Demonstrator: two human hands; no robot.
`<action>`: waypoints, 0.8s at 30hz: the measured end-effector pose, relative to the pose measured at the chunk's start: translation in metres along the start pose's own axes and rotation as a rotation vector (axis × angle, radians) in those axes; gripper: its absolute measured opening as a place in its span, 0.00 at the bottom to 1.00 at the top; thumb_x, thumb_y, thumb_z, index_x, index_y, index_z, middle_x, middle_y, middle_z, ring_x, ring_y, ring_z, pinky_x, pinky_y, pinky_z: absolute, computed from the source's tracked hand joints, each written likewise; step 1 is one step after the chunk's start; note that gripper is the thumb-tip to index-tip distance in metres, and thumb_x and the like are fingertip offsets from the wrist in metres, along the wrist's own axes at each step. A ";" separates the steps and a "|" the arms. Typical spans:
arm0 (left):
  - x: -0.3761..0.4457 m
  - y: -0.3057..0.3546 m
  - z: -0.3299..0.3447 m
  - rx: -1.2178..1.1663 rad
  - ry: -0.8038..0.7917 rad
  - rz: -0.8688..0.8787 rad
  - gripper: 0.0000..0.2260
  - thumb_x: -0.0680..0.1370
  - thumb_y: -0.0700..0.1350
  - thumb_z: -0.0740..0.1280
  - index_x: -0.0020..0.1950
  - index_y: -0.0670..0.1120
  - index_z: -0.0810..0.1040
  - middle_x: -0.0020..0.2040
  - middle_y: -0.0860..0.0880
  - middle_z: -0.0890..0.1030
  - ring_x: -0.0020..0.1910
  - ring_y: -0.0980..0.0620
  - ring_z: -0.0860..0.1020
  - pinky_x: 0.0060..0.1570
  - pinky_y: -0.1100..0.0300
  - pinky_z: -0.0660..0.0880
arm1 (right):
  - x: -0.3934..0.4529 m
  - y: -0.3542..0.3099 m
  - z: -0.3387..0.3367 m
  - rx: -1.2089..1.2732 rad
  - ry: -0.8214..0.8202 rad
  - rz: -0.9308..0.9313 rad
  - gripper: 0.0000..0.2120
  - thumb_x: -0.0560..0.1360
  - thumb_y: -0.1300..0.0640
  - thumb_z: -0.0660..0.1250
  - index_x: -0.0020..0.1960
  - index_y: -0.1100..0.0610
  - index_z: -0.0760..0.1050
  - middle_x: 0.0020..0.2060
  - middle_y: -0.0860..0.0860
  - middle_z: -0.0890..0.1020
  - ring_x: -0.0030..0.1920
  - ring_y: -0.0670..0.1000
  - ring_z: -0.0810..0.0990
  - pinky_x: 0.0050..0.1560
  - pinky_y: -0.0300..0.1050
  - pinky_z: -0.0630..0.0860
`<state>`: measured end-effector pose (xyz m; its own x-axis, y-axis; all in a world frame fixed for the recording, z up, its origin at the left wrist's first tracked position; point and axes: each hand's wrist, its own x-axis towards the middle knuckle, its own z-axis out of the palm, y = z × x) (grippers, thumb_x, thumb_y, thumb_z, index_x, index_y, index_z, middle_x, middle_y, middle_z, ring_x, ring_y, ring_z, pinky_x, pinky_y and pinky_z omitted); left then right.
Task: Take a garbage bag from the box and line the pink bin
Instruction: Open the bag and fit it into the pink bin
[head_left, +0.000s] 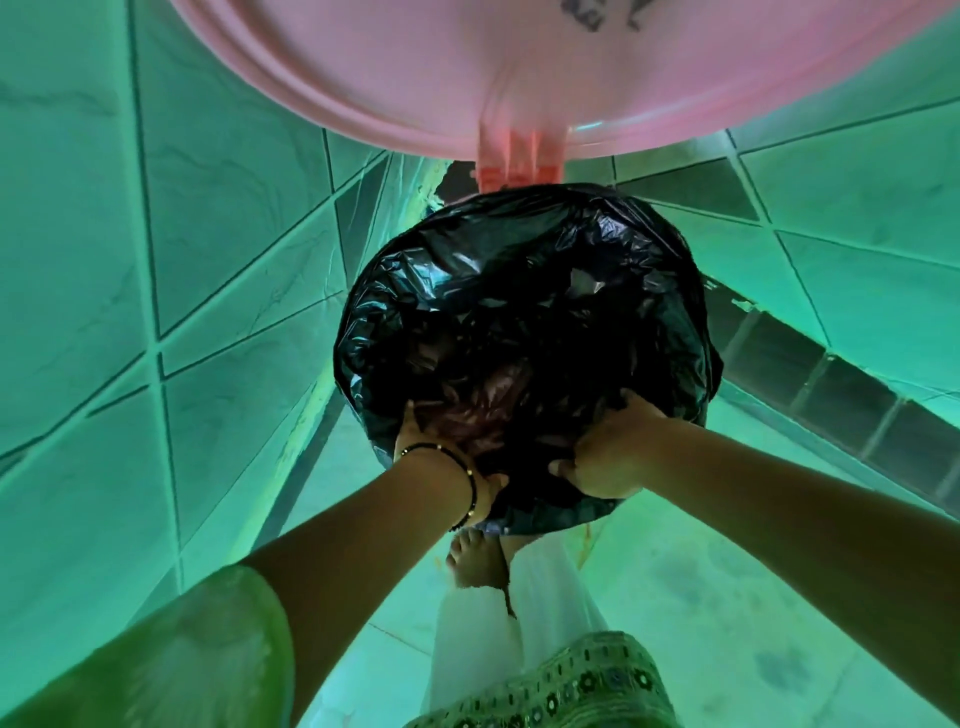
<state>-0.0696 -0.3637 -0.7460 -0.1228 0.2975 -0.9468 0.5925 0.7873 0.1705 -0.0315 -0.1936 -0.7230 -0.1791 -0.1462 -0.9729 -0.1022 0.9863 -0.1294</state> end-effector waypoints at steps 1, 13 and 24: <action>-0.001 0.000 -0.004 0.102 0.032 -0.005 0.26 0.77 0.63 0.41 0.73 0.63 0.35 0.78 0.53 0.40 0.77 0.52 0.41 0.73 0.42 0.43 | -0.003 -0.004 -0.002 -0.016 -0.018 0.011 0.26 0.81 0.43 0.43 0.75 0.53 0.55 0.76 0.55 0.57 0.76 0.58 0.51 0.73 0.60 0.44; -0.033 -0.022 -0.094 -0.054 0.982 -0.014 0.31 0.78 0.50 0.57 0.77 0.43 0.48 0.77 0.42 0.53 0.76 0.41 0.54 0.73 0.43 0.52 | -0.036 0.037 -0.059 0.359 1.253 0.197 0.27 0.74 0.54 0.62 0.71 0.62 0.61 0.67 0.61 0.69 0.67 0.62 0.68 0.67 0.58 0.65; -0.001 -0.053 -0.151 -0.901 0.886 -0.124 0.17 0.80 0.49 0.57 0.44 0.39 0.80 0.42 0.37 0.80 0.45 0.40 0.76 0.48 0.55 0.74 | -0.007 0.069 -0.097 1.523 1.102 0.225 0.13 0.75 0.56 0.68 0.50 0.67 0.78 0.49 0.58 0.83 0.43 0.52 0.80 0.50 0.44 0.74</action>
<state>-0.2215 -0.3239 -0.7128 -0.8331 0.1798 -0.5231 -0.1675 0.8193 0.5484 -0.1321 -0.1324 -0.7063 -0.5872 0.6088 -0.5334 0.7321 0.1185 -0.6708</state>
